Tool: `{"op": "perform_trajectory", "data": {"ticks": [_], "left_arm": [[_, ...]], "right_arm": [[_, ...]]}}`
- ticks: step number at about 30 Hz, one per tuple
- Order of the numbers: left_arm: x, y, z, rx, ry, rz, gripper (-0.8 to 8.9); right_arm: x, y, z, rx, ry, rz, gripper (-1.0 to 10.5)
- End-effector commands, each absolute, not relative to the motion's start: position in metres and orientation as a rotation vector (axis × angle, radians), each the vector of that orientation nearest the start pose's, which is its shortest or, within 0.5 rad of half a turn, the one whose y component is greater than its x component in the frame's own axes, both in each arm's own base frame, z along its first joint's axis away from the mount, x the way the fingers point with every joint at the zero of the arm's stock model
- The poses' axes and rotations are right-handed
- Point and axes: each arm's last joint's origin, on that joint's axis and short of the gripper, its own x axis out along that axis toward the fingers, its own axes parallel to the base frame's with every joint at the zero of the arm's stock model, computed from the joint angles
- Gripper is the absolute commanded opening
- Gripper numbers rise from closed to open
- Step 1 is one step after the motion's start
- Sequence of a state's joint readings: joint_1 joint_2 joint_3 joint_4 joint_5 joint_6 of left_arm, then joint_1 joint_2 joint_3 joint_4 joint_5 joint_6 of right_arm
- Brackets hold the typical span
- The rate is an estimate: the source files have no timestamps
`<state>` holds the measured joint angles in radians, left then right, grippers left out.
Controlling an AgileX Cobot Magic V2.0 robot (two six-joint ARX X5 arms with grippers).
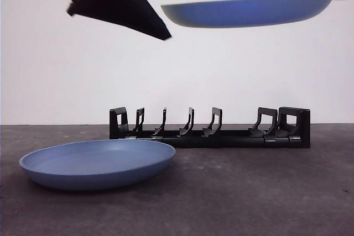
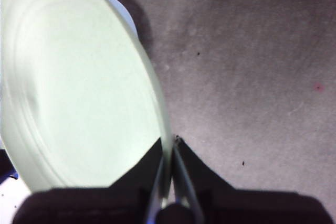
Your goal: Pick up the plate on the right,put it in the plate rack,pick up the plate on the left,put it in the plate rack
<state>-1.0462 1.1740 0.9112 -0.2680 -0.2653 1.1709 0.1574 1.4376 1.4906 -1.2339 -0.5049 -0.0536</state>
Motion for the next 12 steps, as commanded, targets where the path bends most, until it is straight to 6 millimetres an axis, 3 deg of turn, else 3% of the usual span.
{"op": "perform_trajectory", "data": {"ticks": [1,10,12], "left_arm": [[0.1338,-0.22,0.2921,1.435,-0.09,-0.94,5.7],[0.1337,-0.2233,0.2932,1.421,-0.113,-0.932,1.43],[0.1336,-0.2232,0.2929,1.421,-0.111,-0.934,0.84]], "right_arm": [[0.2579,0.0557,0.3522,0.162,1.159,0.634,-0.2],[0.2581,0.0562,0.3524,0.158,1.152,0.647,-0.2],[0.2581,0.0562,0.3524,0.158,1.152,0.647,-0.2]]}}
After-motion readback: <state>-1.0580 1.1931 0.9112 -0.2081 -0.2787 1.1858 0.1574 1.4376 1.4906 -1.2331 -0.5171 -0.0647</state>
